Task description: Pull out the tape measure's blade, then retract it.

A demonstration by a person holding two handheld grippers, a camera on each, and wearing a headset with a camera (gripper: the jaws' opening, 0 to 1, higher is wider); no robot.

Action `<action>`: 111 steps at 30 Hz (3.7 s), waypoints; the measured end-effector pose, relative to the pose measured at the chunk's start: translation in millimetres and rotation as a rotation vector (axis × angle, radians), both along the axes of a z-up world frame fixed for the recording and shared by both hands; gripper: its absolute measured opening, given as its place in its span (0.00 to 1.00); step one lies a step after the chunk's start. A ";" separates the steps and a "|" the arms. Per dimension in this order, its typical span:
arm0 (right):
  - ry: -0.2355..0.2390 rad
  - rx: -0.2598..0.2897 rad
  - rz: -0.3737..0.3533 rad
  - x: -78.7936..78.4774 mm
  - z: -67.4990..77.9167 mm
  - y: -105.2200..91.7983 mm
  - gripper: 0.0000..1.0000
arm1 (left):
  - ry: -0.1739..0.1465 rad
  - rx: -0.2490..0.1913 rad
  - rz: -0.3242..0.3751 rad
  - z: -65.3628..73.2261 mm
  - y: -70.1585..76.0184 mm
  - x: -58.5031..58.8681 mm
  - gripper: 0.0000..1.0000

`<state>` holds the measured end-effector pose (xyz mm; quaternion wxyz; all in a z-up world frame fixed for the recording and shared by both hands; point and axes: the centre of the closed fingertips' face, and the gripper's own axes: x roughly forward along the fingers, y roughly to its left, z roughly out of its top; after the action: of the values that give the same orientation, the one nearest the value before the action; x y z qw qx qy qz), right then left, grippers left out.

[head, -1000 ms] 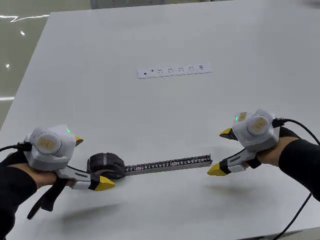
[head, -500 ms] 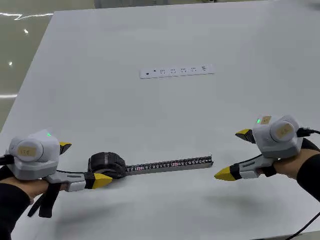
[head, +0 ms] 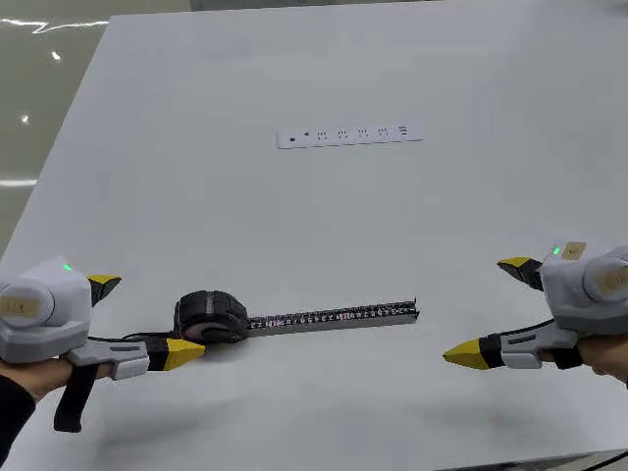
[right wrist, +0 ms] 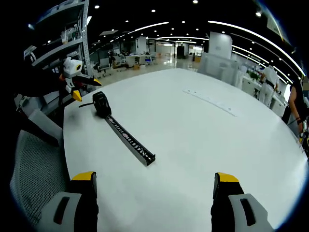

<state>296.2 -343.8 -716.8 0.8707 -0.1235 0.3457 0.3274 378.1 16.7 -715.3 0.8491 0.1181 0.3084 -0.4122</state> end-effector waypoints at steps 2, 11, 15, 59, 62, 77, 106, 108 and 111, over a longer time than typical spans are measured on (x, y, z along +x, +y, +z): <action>-0.008 0.009 -0.009 -2.2 2.1 -1.9 0.99 | 0.005 -0.005 0.001 -0.6 2.1 -3.7 0.99; -0.074 0.040 -0.028 -17.9 10.1 -14.5 0.99 | -0.036 -0.016 -0.019 -2.5 9.6 -23.6 0.99; -0.095 0.022 -0.035 -27.7 15.2 -20.6 0.99 | -0.049 -0.024 -0.006 -1.4 14.8 -30.4 0.99; -0.030 0.007 -0.151 -89.2 -1.3 -55.1 0.99 | -0.023 0.015 0.032 -13.2 44.9 -54.7 0.99; -0.025 0.010 -0.154 -89.3 -1.6 -55.3 0.99 | -0.022 0.019 0.029 -14.1 45.6 -54.2 0.99; -0.004 -0.013 -0.125 -91.9 -6.7 -54.6 0.99 | -0.018 0.026 0.028 -16.6 44.0 -55.4 0.99; -0.014 -0.037 -0.023 -73.1 11.3 -30.7 0.99 | -0.029 -0.022 0.070 4.8 12.6 -36.2 0.99; -0.010 -0.036 -0.009 -71.0 12.0 -27.4 0.99 | -0.029 -0.033 0.065 6.5 6.7 -38.7 0.99; -0.009 -0.045 0.017 -67.2 15.4 -22.8 0.99 | -0.025 -0.017 0.050 4.0 -1.2 -42.8 0.99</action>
<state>229.0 -366.7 -701.5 0.8664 -0.1475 0.3480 0.3265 335.2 15.4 -711.3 0.8639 0.1081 0.2970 -0.3921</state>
